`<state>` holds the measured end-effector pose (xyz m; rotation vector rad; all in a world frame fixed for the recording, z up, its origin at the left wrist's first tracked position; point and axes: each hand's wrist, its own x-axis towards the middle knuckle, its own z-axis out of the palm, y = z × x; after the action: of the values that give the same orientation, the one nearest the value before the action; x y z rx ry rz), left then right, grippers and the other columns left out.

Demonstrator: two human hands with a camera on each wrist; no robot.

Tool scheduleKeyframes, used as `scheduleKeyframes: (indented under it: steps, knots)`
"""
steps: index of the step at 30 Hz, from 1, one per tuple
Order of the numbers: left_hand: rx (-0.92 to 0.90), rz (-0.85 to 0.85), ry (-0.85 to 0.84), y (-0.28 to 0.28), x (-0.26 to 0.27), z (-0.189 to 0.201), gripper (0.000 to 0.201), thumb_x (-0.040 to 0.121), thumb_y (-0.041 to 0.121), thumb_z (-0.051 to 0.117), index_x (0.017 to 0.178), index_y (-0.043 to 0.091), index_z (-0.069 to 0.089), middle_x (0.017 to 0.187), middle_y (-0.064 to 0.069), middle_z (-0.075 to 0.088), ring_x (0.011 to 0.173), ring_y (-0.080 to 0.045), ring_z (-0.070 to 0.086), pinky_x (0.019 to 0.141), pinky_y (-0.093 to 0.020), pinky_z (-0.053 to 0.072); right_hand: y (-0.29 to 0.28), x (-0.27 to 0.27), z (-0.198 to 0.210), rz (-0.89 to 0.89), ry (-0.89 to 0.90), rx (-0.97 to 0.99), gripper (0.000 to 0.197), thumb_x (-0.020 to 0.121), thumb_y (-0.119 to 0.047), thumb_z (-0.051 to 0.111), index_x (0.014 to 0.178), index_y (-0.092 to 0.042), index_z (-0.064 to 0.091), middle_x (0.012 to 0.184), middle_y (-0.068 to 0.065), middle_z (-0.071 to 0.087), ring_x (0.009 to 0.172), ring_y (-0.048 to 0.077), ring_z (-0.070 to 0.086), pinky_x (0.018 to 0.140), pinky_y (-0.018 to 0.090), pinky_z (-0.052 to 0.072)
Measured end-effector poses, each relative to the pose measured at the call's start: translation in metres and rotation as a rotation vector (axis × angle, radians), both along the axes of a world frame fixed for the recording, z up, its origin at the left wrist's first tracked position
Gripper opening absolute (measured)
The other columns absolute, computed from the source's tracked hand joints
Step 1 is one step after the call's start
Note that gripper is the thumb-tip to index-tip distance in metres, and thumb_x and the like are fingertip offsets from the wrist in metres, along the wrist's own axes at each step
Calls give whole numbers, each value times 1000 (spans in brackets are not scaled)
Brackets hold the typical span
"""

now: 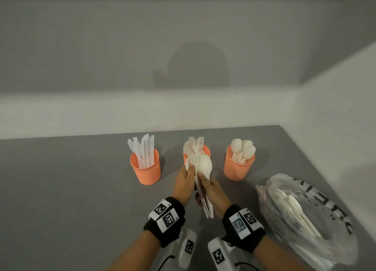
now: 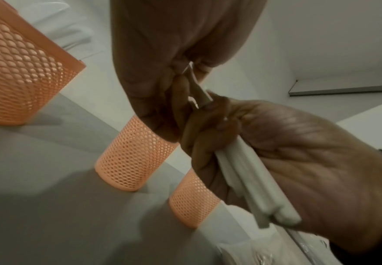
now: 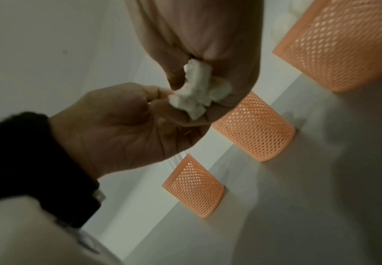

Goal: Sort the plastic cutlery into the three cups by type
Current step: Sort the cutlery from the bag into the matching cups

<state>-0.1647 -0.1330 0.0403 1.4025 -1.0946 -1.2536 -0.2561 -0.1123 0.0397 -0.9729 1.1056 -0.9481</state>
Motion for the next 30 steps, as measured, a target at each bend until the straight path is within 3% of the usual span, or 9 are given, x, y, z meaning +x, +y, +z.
scheduleKeyframes:
  steps: [3,6,8,11,13,16,20,23,30]
  knots:
    - [15,30,-20,0,0,-2,35,100,21,29,119,3,53,97,-19,64,91,-30,62,83,-38,51,4,-7,0,15,-15,27,29,99,-28,40,102,-7,60,59,-2,68,47,13,61,46,25,50]
    - [0,58,-49,-4,2,1,41,100,30,28,114,3,55,105,-19,66,98,-32,63,92,-43,50,6,-16,0,25,-13,22,28,98,-27,41,105,-11,62,78,4,73,66,17,69,58,26,57]
    - [-30,115,-6,-9,6,5,40,100,29,29,112,-3,52,101,-21,66,87,-31,66,84,-44,54,4,-22,-1,-19,18,23,31,98,-27,42,110,-6,61,90,8,70,78,18,68,62,22,56]
    - [-52,229,103,-15,13,14,25,100,20,30,110,3,45,77,-14,61,57,-16,62,58,-28,52,2,-30,-3,-113,-29,44,26,98,-24,42,106,-4,56,79,9,62,67,18,61,56,25,53]
    - [-68,237,107,-13,15,18,18,99,17,32,102,7,47,59,-4,46,41,-7,50,44,-20,43,0,-34,-4,-158,-1,19,25,98,-24,42,108,-5,54,69,6,56,54,15,54,50,25,47]
    - [-78,151,42,-4,4,16,19,96,19,44,80,12,51,55,4,41,46,-9,40,47,-21,35,2,-33,-4,-174,134,-75,17,98,-26,43,98,-14,55,65,2,52,47,12,43,46,25,37]
    - [-61,60,75,8,-20,12,16,93,17,52,79,12,58,52,9,51,36,-1,44,40,-13,33,4,-26,-8,-196,324,-192,19,97,-26,43,81,-29,52,64,-2,55,44,6,45,46,21,39]
    - [-24,58,151,10,-31,15,14,95,16,47,94,7,59,61,-4,53,33,-1,45,35,-13,34,3,-27,-12,-175,437,-257,23,97,-26,43,74,-31,48,63,-10,53,49,1,46,54,21,39]
    - [190,71,327,3,-35,13,39,98,37,35,68,13,44,53,0,34,34,-5,34,37,-17,30,7,-32,-11,-114,514,-273,20,95,-20,45,77,-23,53,76,-4,61,72,11,57,70,21,44]
